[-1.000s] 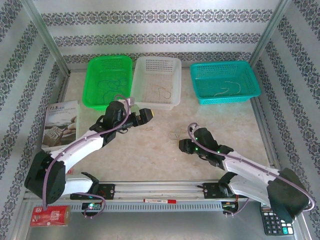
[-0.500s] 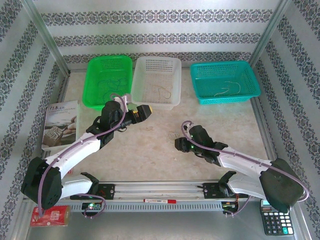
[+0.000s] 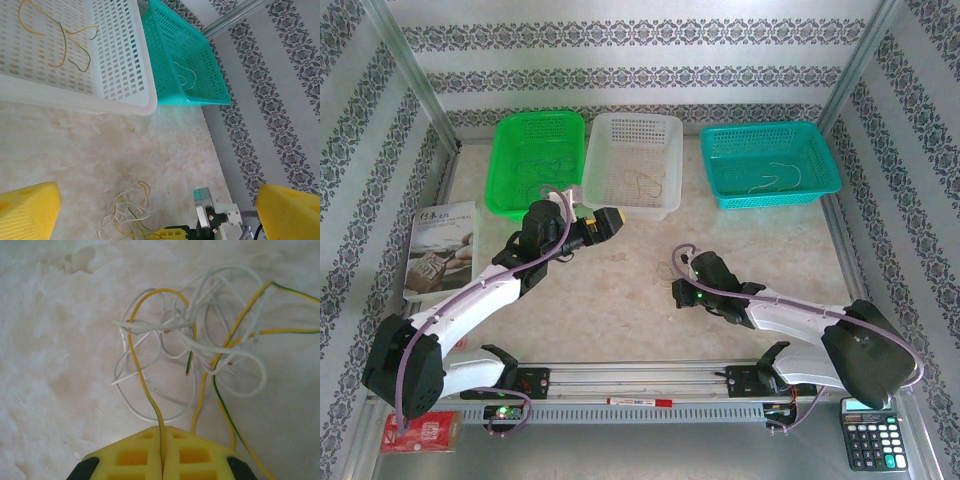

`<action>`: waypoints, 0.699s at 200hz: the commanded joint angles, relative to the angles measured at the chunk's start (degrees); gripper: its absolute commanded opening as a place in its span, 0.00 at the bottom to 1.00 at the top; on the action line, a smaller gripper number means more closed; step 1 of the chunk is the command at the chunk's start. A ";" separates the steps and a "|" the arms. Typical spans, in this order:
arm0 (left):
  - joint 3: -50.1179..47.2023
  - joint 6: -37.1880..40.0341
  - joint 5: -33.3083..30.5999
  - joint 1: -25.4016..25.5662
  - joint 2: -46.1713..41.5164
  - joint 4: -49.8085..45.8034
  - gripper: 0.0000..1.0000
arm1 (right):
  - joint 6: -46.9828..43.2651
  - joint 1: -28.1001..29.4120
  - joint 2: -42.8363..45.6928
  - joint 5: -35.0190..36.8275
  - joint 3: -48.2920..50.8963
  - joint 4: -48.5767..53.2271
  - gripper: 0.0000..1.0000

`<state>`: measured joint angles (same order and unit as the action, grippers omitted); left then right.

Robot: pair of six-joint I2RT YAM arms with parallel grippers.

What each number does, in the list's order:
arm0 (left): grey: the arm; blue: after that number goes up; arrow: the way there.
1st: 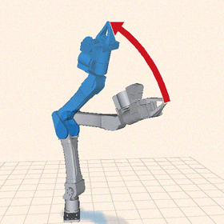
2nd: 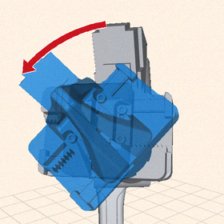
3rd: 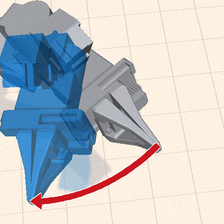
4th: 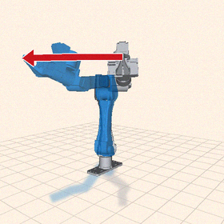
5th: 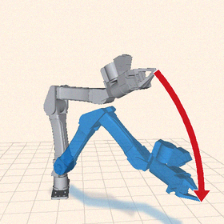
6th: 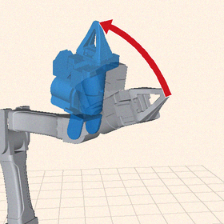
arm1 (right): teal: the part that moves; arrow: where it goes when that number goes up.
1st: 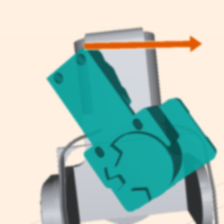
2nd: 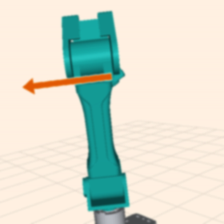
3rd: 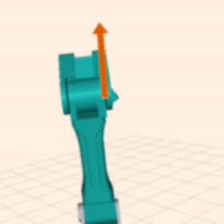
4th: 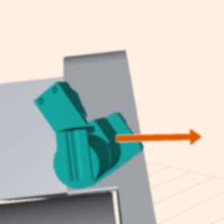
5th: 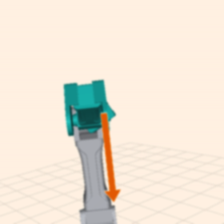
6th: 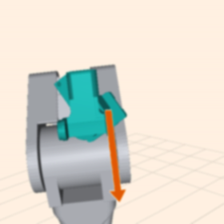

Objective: Untangle the cables

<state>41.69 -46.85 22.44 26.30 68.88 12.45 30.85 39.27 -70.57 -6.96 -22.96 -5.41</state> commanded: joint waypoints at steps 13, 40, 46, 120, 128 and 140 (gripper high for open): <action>2.12 0.48 0.39 0.40 -1.63 0.04 1.00 | -2.12 0.47 3.19 -2.91 -4.20 1.95 0.00; 2.21 2.26 1.41 0.33 -2.24 -1.47 1.00 | -0.76 0.51 11.10 -5.57 -6.10 4.76 0.00; 2.34 2.57 1.95 0.33 -2.20 -1.83 1.00 | -0.28 0.50 12.87 -5.90 -6.36 5.11 0.00; -0.17 3.67 6.72 0.40 -1.91 1.02 1.00 | 2.67 -0.10 20.68 -7.07 -11.43 7.06 0.00; -0.62 3.86 7.00 0.42 -2.02 1.62 1.00 | 2.85 -0.11 20.94 -6.70 -11.90 7.08 0.00; -1.44 4.29 7.35 0.48 -2.35 2.49 1.00 | 2.99 -0.13 21.08 -6.53 -12.62 7.25 0.00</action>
<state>41.82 -44.62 27.53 26.30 67.85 11.60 32.67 39.24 -50.50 -13.02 -32.86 1.17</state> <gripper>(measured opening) 0.996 0.043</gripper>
